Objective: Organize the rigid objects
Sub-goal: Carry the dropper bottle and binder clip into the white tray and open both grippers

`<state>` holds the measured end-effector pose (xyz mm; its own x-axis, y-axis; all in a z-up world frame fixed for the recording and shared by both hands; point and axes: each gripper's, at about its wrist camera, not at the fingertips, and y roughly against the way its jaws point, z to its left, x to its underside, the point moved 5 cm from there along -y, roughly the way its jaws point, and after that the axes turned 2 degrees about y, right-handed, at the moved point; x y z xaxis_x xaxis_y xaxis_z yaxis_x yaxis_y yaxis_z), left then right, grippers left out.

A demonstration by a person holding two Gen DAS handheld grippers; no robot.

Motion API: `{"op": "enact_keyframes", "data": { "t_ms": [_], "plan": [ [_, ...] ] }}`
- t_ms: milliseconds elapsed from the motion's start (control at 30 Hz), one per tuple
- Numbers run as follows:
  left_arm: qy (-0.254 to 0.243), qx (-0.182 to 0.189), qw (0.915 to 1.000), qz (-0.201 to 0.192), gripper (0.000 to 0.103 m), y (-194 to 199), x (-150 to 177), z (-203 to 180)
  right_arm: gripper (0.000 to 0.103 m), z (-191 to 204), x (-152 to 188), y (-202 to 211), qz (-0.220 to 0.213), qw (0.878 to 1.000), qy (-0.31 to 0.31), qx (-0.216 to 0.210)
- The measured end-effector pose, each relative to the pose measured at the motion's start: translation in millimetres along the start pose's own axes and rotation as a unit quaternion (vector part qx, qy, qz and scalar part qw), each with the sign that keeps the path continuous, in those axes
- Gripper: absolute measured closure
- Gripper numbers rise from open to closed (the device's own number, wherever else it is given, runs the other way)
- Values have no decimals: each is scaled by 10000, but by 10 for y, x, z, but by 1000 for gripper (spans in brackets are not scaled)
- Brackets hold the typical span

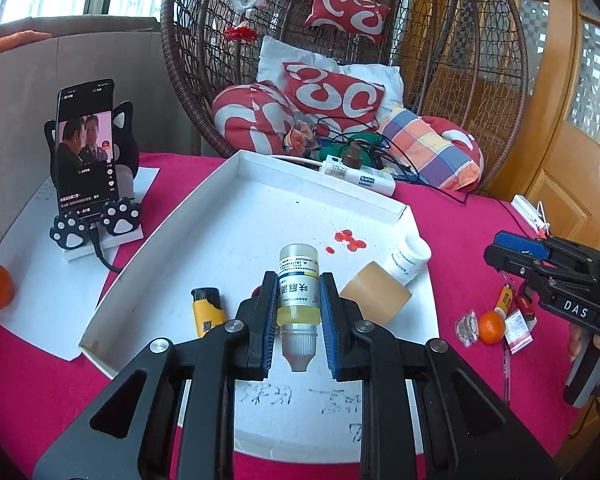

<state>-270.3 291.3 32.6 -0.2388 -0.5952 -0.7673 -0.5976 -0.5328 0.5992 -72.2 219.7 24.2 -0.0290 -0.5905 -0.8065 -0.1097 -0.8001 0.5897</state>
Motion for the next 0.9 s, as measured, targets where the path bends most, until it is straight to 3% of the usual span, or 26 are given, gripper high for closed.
{"op": "enact_keyframes", "data": {
  "t_ms": [333, 567, 633, 700, 733, 767, 800, 833, 900],
  "plan": [
    [193, -424, 9988, 141, 83, -503, -151, 24, 69, 435, -308, -592, 107, 9984, -38, -552],
    [304, -532, 9977, 297, 83, -613, -54, 75, 68, 612, -272, -909, 328, 9974, -14, -642],
    [310, -596, 9973, 283, 76, -604, -62, 86, 65, 625, -246, -912, 350, 9973, 34, -646],
    [426, -769, 9960, 140, 43, -553, -88, 154, 53, 589, -253, -855, 235, 9986, 42, -471],
    [554, -835, 9949, 52, 32, -510, -98, 213, 49, 544, -264, -815, 164, 9991, -8, -391],
    [702, -894, 9935, -14, 14, -463, -105, 277, 33, 482, -278, -769, 104, 9994, -95, -308],
    [843, -912, 9922, -88, 2, -405, -107, 328, 8, 419, -298, -721, 57, 9994, -197, -262],
    [950, -904, 9912, -176, 0, -336, -105, 362, 0, 370, -314, -654, -6, 9993, -283, -235],
    [1048, -930, 9897, -295, 0, -204, -97, 384, 0, 297, -340, -491, -172, 9994, -314, 5]
  ]
}}
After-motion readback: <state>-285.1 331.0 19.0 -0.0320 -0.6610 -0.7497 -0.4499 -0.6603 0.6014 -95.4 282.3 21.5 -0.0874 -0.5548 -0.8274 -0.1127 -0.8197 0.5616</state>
